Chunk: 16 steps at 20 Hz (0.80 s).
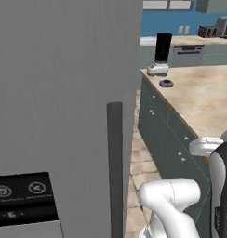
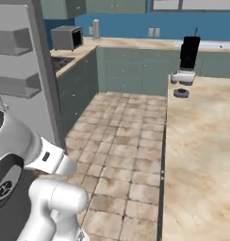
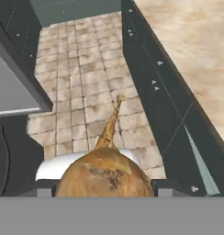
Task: Grab the garlic and onion from the fridge, place them in the blender, close the lid, and turn on the blender to create a marinade.
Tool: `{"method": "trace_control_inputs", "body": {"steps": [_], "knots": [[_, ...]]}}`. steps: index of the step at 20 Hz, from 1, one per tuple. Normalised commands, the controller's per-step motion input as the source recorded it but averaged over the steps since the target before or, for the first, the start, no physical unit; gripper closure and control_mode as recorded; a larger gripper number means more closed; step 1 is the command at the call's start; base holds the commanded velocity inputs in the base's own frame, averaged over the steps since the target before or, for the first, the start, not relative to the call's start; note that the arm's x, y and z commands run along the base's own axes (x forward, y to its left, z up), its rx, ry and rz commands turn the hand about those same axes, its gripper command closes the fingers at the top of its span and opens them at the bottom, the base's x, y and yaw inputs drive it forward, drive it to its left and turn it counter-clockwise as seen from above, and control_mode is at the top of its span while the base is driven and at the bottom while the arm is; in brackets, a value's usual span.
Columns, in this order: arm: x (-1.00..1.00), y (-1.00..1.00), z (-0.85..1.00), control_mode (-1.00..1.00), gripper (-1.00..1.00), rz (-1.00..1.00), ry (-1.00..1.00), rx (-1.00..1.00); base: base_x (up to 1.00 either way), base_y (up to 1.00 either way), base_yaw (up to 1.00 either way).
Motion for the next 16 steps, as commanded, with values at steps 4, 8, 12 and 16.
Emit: {"method": "trace_control_inputs", "body": {"steps": [4,8,12,16], "knots": [[0.00,0.00,0.00,1.00,1.00,0.00,0.00,0.00,0.99,-0.01,-0.27],[0.00,0.00,0.00,1.00,1.00,0.00,0.00,0.00,1.00,0.01,0.03],[0.00,0.00,0.00,1.00,1.00,0.00,0.00,0.00,0.97,-0.27,0.16],[0.00,0.00,0.00,1.00,1.00,0.00,0.00,0.00,0.99,-0.60,0.20]]}}
